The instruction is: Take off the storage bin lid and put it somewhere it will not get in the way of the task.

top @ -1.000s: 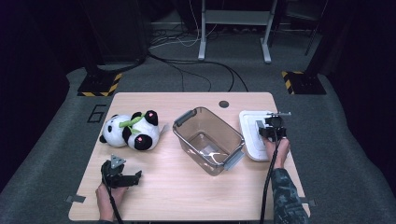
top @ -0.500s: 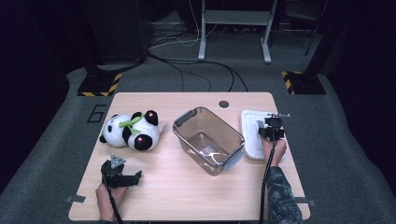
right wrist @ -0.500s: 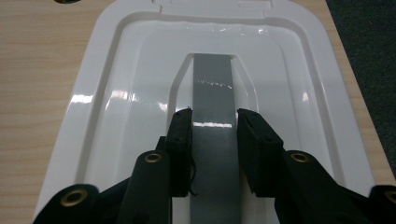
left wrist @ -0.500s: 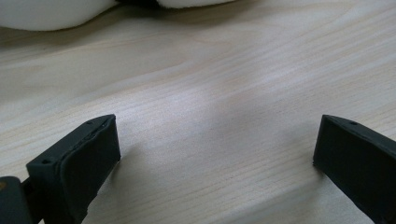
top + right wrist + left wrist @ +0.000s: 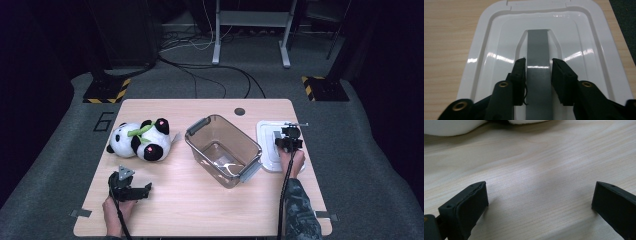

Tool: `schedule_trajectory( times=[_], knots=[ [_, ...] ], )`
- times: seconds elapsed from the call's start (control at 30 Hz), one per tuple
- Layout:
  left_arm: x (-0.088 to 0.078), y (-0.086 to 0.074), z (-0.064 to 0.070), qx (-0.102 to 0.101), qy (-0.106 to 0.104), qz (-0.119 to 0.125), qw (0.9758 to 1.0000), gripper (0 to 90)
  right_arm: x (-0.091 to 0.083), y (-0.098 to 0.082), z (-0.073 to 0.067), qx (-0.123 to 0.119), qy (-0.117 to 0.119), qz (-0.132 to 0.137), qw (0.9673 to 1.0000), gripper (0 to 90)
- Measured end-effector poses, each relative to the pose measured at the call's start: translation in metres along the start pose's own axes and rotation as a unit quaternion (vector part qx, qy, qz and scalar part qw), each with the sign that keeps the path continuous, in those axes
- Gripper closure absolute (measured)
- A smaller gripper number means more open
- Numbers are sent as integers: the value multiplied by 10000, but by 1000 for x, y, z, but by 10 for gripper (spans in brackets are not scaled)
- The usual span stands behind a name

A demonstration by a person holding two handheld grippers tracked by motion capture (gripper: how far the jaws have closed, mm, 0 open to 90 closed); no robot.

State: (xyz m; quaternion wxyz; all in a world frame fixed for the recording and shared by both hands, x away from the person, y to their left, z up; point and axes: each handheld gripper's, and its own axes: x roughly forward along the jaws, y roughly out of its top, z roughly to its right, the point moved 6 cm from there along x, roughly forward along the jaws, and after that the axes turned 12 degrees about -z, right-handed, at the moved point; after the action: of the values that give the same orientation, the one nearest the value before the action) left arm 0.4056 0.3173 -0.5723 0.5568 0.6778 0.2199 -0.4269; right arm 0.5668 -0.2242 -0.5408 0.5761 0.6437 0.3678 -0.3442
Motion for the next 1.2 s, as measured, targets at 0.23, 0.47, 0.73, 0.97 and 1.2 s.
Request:
schedule_trajectory(
  times=[0.23,0.47,0.73,0.97,1.2],
  knots=[
    [0,0,0,7,-7,0,10000,2,-17,-3,1,-250,227,90,9994,290],
    [0,0,0,7,-5,2,10000,2,-39,-12,1,-618,428,278,9968,125],
    [0,0,0,5,-1,-6,10000,3,-53,-30,-4,-898,731,317,9928,26],
    [0,0,0,7,7,3,10000,2,-69,-53,-10,-1200,850,428,9882,0],
    [0,0,0,14,16,7,10000,3,-77,-78,-20,-1306,999,547,9849,0]
  ],
)
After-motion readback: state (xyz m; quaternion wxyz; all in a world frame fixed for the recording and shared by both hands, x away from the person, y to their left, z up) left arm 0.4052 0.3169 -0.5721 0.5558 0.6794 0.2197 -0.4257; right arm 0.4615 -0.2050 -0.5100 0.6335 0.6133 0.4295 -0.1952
